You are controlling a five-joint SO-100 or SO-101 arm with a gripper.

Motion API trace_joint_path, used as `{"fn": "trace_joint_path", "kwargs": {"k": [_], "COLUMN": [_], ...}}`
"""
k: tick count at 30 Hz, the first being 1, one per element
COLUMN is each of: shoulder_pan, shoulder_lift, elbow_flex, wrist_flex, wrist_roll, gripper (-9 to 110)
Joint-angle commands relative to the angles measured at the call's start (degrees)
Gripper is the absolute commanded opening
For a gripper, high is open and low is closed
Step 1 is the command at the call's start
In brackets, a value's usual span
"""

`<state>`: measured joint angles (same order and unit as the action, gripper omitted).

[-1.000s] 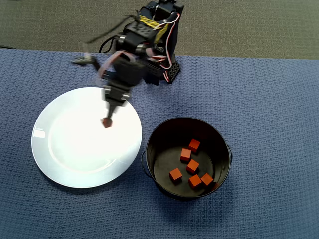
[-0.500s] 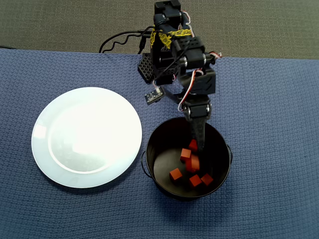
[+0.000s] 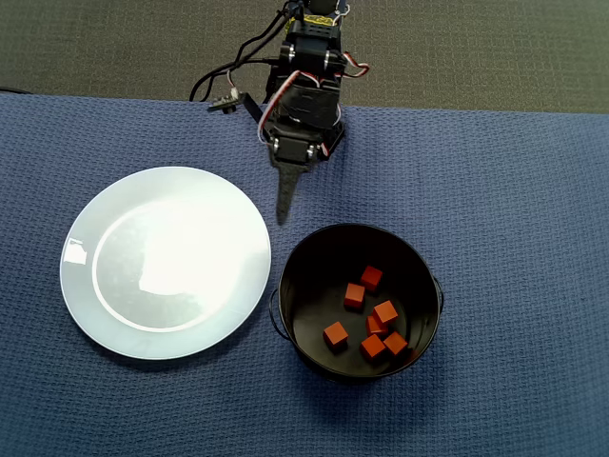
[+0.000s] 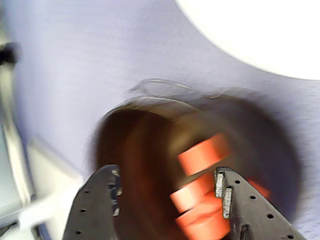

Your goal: Pick up the red cubes from the white plate and place them in the black recipient

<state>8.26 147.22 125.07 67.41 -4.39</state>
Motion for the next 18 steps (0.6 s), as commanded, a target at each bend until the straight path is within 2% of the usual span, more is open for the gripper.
{"fn": "trace_joint_path", "kwargs": {"k": [1, 8, 18], "shoulder_pan": [-0.4, -4.0, -8.5], "shoulder_lift": [9.1, 22.4, 24.8], "elbow_flex": [9.1, 21.7, 33.6], "wrist_flex": [1.8, 5.2, 1.7], "wrist_roll": [-0.9, 1.5, -0.8], "gripper": [14, 13, 11]}}
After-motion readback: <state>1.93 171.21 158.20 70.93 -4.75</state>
